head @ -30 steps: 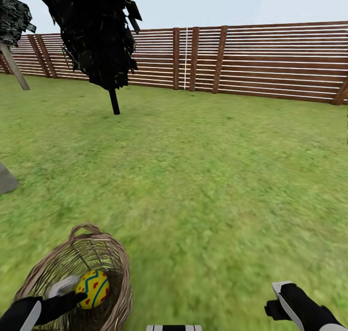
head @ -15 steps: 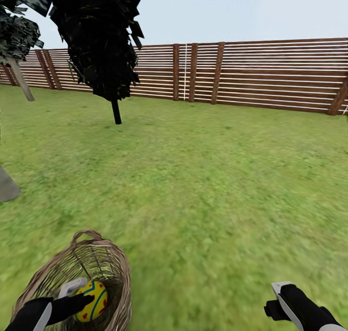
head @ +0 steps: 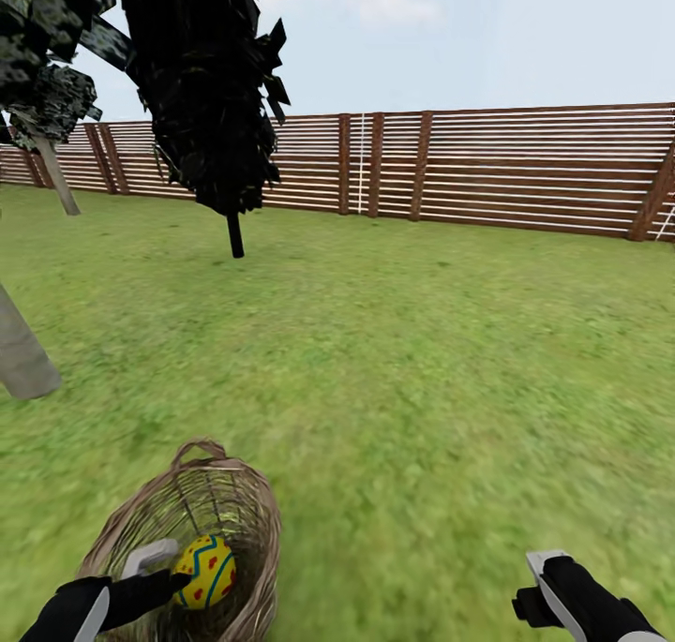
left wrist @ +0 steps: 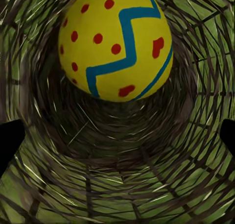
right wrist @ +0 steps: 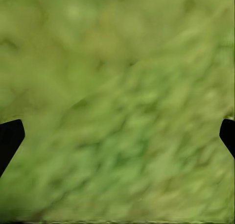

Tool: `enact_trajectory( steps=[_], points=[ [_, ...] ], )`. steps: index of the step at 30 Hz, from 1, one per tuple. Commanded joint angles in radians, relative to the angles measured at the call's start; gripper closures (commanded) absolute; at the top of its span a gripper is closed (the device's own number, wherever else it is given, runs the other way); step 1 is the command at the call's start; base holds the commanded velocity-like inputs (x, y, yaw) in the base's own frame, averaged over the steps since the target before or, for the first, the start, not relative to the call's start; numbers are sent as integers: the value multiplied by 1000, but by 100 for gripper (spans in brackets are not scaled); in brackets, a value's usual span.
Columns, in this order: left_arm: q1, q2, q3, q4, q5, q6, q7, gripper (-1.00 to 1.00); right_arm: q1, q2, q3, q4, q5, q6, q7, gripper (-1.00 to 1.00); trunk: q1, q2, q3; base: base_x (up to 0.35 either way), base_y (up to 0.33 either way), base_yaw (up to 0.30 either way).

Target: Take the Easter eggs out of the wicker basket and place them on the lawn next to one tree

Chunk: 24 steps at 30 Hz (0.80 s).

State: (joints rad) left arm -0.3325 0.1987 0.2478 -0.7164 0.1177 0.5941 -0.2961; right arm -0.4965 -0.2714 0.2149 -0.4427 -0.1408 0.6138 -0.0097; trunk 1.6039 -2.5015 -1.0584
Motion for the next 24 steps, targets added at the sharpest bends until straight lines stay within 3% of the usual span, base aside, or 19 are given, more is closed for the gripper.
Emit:
enact_trajectory(
  steps=[1, 8, 11, 24],
  points=[
    [0, -1, 3, -1, 10, 5, -2, -100, 0, -1, 7, 6, -7, 5, -1, -100, -1, 0, 3, -14, 28, 0],
    [0, -8, 3, 0, 10, 3, -6, -100, 0, -2, 6, 12, -6, 4, -1, -100, -4, 1, 30, -183, 153, 0],
    [0, -36, 3, 1, 7, 1, -2, -100, 0, -1, 6, 12, -7, 4, -1, -100, -15, 22, 40, -95, 79, 0],
    [0, -45, 4, 6, 7, 1, 0, -100, 0, 1, 8, 15, -6, 4, -1, -100, -65, 113, 80, -26, 15, 0]
  ],
)
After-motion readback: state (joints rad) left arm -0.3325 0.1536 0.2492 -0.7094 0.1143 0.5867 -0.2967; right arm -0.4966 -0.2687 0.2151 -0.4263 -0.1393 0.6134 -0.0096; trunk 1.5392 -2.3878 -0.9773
